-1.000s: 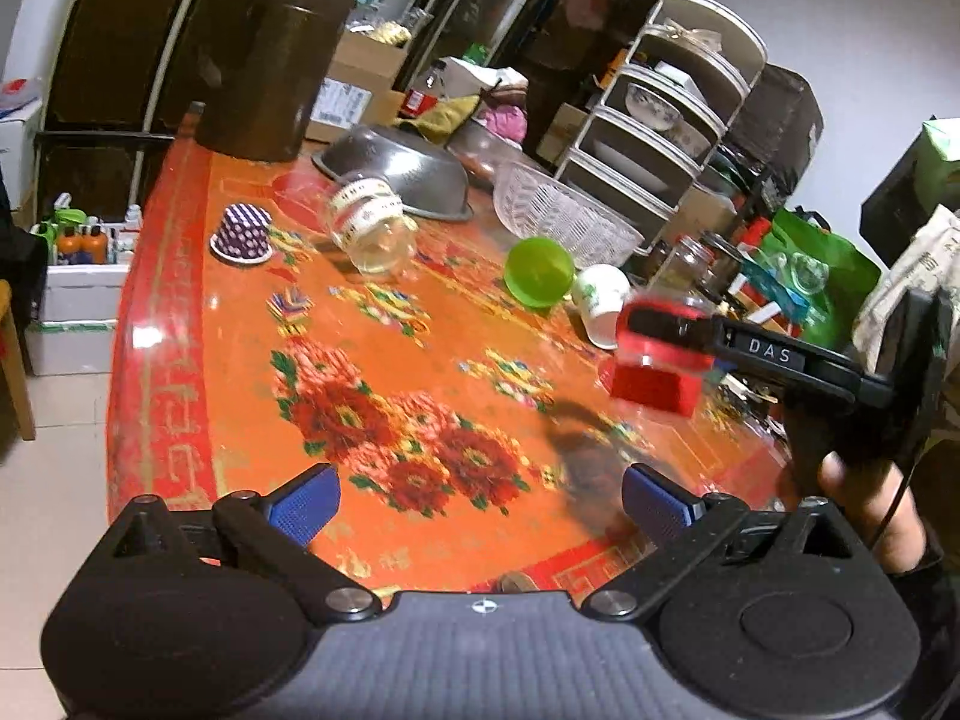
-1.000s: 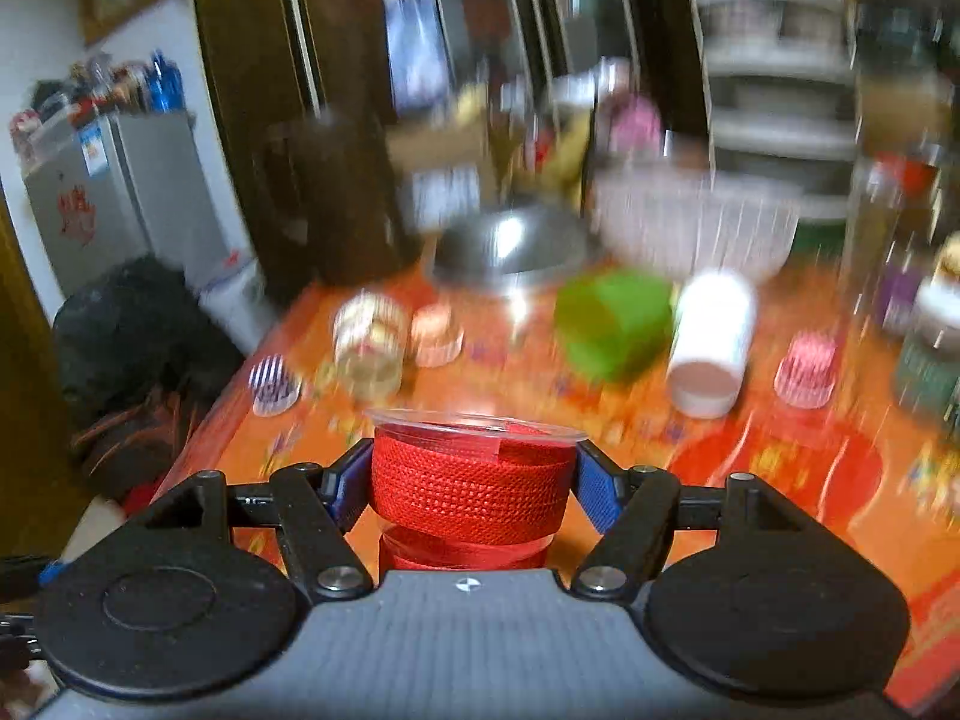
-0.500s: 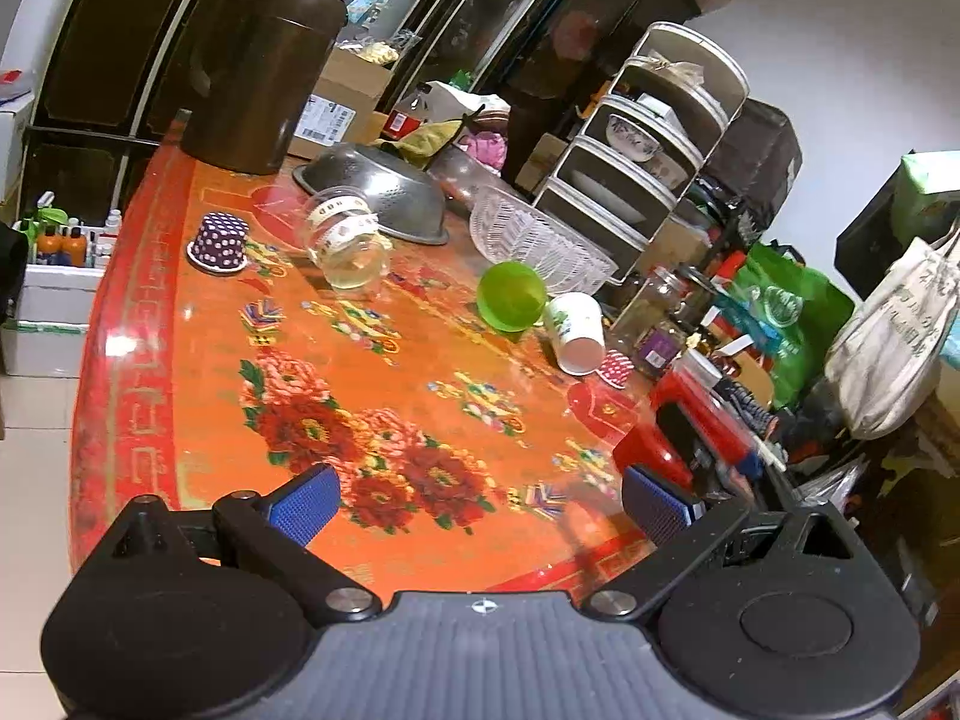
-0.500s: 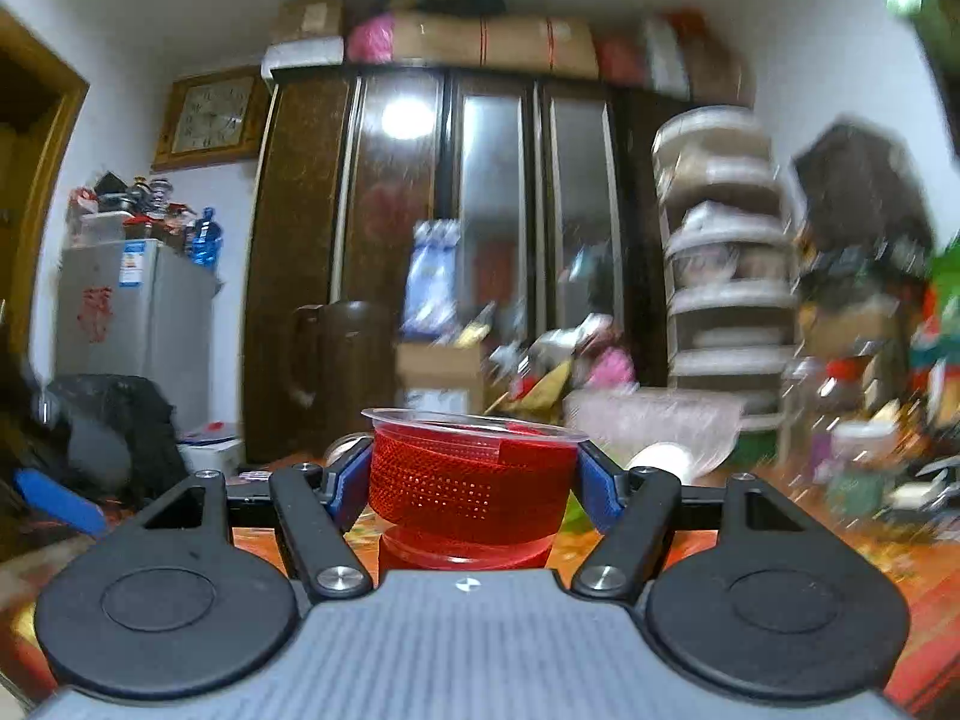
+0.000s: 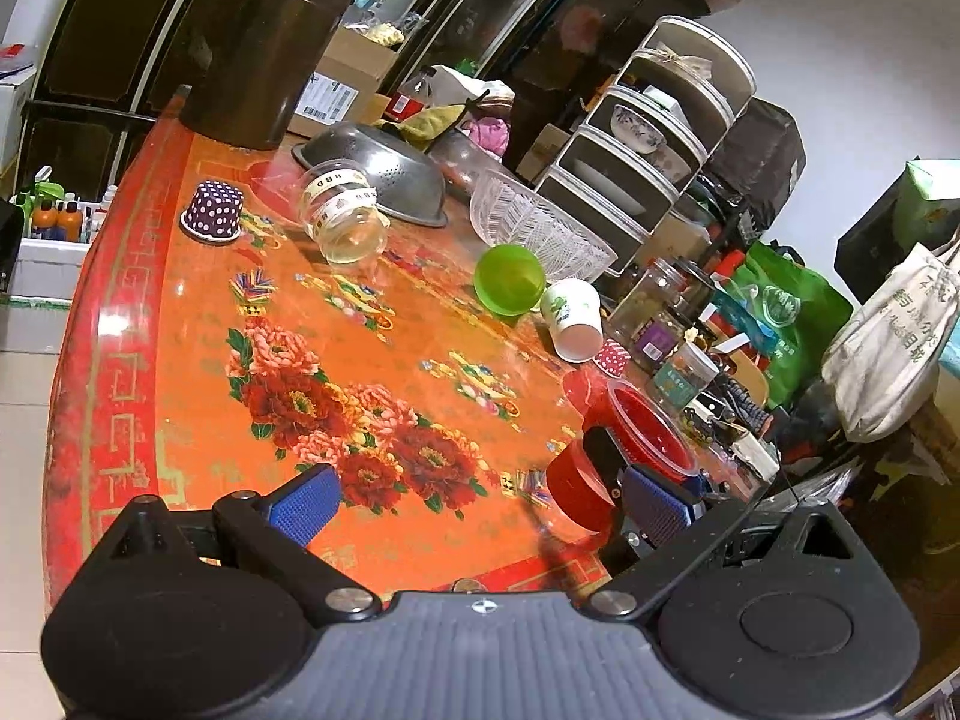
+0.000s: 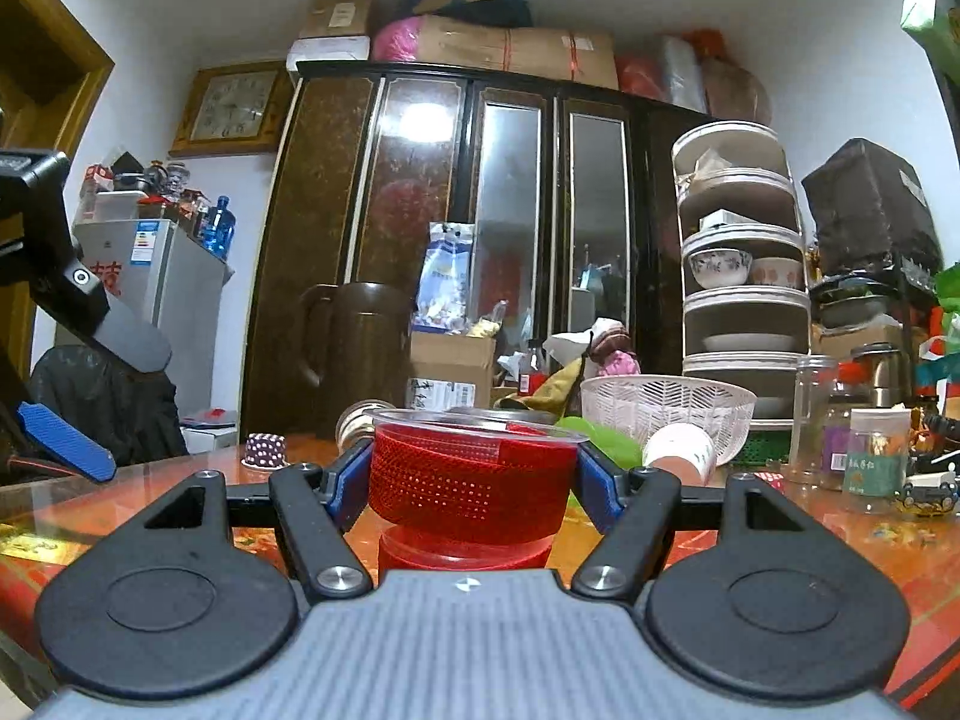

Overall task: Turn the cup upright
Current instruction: 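Rotate the held red cup with the right tool until its rim faces up, then lower the upright cup onto the tablecloth and open the right tool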

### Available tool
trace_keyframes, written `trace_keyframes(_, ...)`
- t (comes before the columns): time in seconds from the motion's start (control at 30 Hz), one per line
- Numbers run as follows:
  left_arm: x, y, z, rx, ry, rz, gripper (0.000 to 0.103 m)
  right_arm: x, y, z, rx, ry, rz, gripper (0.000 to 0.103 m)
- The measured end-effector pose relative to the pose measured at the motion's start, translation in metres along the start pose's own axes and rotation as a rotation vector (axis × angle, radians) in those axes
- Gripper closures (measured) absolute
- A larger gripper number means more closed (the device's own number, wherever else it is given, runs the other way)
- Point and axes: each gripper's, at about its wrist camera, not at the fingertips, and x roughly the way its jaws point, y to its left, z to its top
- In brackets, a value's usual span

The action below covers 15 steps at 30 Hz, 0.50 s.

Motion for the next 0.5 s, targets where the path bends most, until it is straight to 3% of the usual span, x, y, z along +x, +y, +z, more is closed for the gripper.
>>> trace_keyframes(0.3, 0.0015, 0.0009, -0.0019, -0.016, 0.007, 0.011, 0.002, -0.0014, 0.0080, -0.0060, -0.017, 0.028, 0.017, 0.024)
trace_keyframes(0.5, 0.0021, -0.0020, -0.0047, 0.004, 0.001, 0.028, 0.002, 0.0000, 0.0047, -0.0043, -0.004, 0.048, 0.028, 0.011)
